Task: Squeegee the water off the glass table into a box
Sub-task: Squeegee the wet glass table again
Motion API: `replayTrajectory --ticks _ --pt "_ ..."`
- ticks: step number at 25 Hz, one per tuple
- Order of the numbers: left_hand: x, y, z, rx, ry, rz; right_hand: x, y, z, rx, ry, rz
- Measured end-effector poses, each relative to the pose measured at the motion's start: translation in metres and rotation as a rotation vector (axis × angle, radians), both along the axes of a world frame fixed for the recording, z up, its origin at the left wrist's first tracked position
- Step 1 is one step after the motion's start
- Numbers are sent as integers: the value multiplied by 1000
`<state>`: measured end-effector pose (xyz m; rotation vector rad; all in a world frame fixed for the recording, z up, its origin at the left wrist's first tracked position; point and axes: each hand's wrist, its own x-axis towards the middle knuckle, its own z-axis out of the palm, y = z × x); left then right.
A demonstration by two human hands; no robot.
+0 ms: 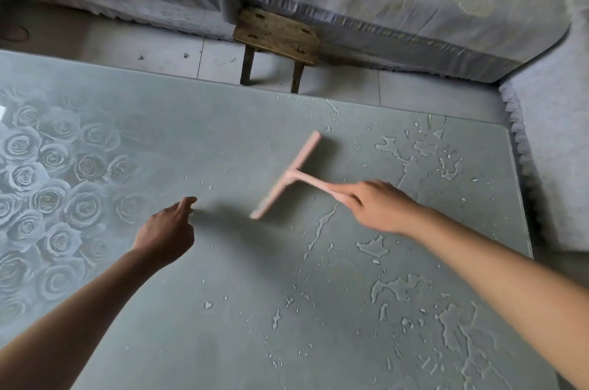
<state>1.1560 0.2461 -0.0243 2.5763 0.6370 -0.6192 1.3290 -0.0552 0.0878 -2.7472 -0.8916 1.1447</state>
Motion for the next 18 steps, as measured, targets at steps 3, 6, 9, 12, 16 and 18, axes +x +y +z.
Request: replayTrajectory --ticks 3,6,9,12,16,18 --pt "22 4 6 0 24 38 -1 -34 36 -157 43 14" --pt "47 3 4 107 29 -46 36 11 39 -94 -73 119" --pt "68 3 -5 202 -6 -109 84 94 21 45 -115 223" --pt "79 1 -18 241 -3 -130 109 126 -6 85 -69 223" --pt "88 -3 -23 187 30 -214 109 29 -14 96 37 -81" --pt "96 -5 -20 141 29 -242 98 -25 2 3 61 -140"
